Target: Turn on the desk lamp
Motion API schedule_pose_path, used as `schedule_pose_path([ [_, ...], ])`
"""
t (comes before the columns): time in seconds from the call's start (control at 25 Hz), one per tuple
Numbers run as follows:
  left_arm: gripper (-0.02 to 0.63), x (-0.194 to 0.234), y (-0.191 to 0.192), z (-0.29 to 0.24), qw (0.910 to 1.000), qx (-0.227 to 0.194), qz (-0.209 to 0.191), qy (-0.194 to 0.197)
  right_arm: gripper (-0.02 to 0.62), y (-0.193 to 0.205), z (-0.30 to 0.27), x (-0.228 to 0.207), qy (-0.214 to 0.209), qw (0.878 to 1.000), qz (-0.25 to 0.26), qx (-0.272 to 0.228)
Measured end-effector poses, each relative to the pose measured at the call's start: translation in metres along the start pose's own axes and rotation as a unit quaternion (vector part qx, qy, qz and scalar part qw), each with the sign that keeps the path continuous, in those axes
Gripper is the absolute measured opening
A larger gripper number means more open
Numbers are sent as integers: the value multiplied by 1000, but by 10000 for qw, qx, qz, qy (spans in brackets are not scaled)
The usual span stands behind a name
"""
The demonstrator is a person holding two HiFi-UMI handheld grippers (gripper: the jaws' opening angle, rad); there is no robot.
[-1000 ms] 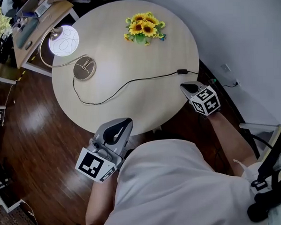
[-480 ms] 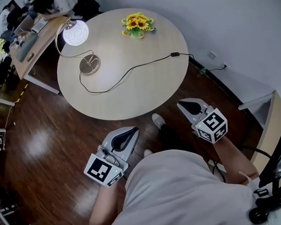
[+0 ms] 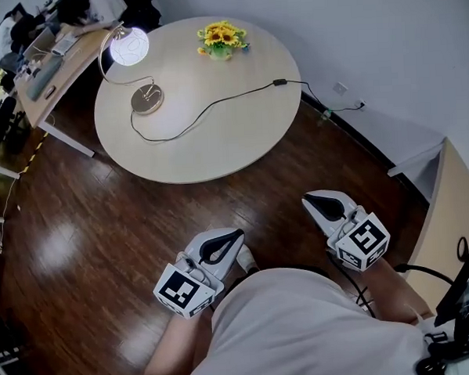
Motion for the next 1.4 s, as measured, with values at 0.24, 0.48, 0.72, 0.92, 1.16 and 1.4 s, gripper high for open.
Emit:
schedule_pose_path([
  [0.24,18,-39,13,-19,9997,59,-143,175,5,11,45,14,48,9998,-88,-156],
  [0.48,18,-112,34,-15,9995,-6,-231,194,8,18,118,51,27,9987,-202,-469],
  [0.72,18,-192,62,-16,9999,-75,-35,128,8,39,190,85,-73,9976,-309,-623],
  [0.92,18,-234,100,-9,9999,69,-61,80,8,57,231,103,-63,9972,-293,-691],
  [1.16,18,-269,111,-17,9998,126,-120,105,8,63,267,108,78,9962,-252,-833],
  [1.4,18,-280,113,-22,9996,92,-253,112,8,70,279,110,101,9959,-181,-885],
])
Point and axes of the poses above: the fingertips, and each gripper's own axes: z backward along the fingers, x to its left, y out of its underside, the point moved 3 cm from there along z, backward along the fingers, and after that the axes turned 11 degrees about z, right-handed, at the moved point
